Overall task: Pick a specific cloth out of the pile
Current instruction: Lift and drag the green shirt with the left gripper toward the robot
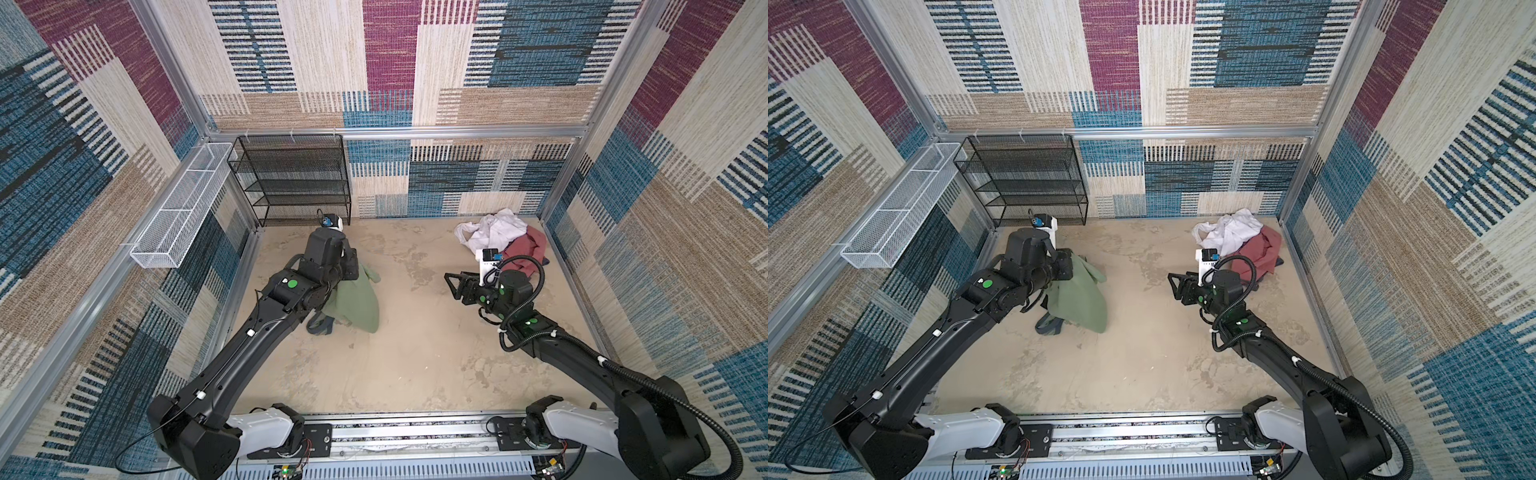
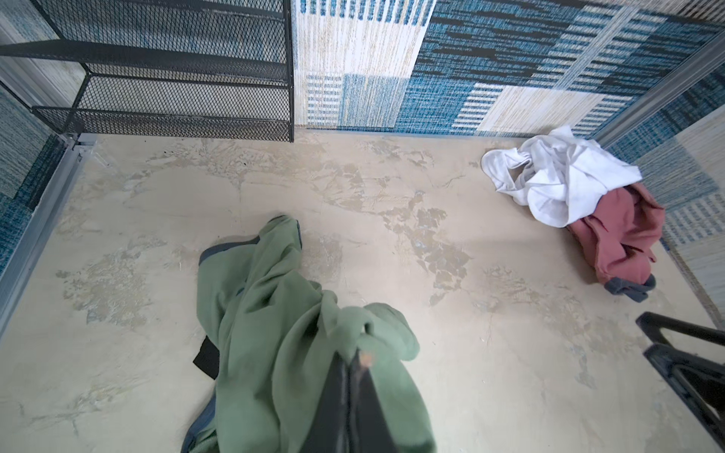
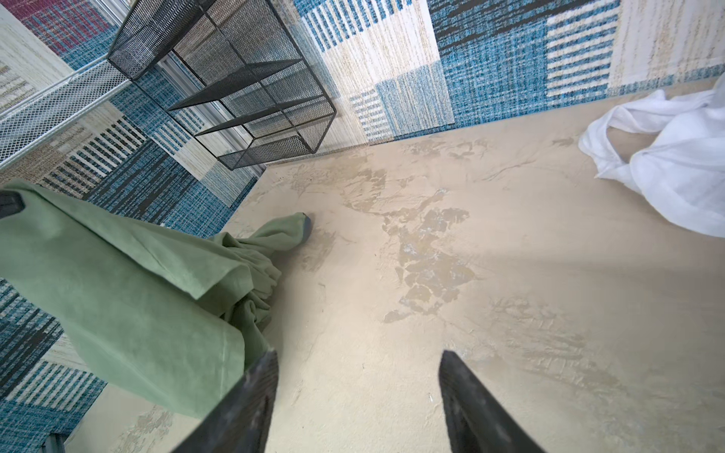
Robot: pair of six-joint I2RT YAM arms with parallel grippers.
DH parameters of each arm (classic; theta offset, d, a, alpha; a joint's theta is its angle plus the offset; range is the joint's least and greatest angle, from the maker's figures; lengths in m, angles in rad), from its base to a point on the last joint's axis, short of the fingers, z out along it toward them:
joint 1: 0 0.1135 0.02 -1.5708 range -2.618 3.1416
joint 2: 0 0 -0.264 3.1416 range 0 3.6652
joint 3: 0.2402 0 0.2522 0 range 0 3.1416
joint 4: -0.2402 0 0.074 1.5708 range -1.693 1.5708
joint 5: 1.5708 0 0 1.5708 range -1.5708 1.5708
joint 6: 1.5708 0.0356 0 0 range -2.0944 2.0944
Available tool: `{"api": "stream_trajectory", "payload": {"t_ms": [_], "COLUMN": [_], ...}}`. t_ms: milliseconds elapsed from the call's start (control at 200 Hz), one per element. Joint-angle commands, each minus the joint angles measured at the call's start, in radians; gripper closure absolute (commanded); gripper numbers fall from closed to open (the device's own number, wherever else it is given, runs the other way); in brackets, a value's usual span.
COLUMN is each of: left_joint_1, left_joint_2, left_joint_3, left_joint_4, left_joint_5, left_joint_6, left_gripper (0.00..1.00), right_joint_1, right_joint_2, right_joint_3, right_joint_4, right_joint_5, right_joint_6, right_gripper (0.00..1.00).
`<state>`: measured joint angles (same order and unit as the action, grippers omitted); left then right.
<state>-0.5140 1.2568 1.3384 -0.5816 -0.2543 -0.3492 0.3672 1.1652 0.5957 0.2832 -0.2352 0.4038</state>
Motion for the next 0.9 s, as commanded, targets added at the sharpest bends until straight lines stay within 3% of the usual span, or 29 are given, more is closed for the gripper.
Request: {"api": "stream_trajectory", "payload": {"t_ms": [0, 220, 431, 896], "left_joint_1": [0.011, 0.062, 0.171, 0.378], "left_joint_2": [-0.004, 0.021, 0.057, 0.308], "left_joint_3": [0.041, 0.116, 0.108, 0.057], "left_joint_4": [-0.009, -0.042, 0.019, 0.155], "left_joint_5": [0.034, 0.034, 0.085, 0.156], "left_joint_6": [0.04, 0.074, 0.066, 0.008], "left_gripper": [1.0, 1.0, 1.0, 1.0], "right_joint_1": [0.001, 0.0, 0.0, 0.0], "right_joint_2": [0.001, 0.005, 0.013, 0.041], "right_joint_3": [0.012, 0.013, 0.01, 0.01], "right_joint_4": [0.026, 0.028, 0.034, 0.038], "right_joint_5": [-0.01, -0.015, -0.017, -0.016], "right_joint_6": [0.01, 0.011, 0.014, 0.009], "right_gripper": [0.32, 0.32, 0.32, 0.32]}}
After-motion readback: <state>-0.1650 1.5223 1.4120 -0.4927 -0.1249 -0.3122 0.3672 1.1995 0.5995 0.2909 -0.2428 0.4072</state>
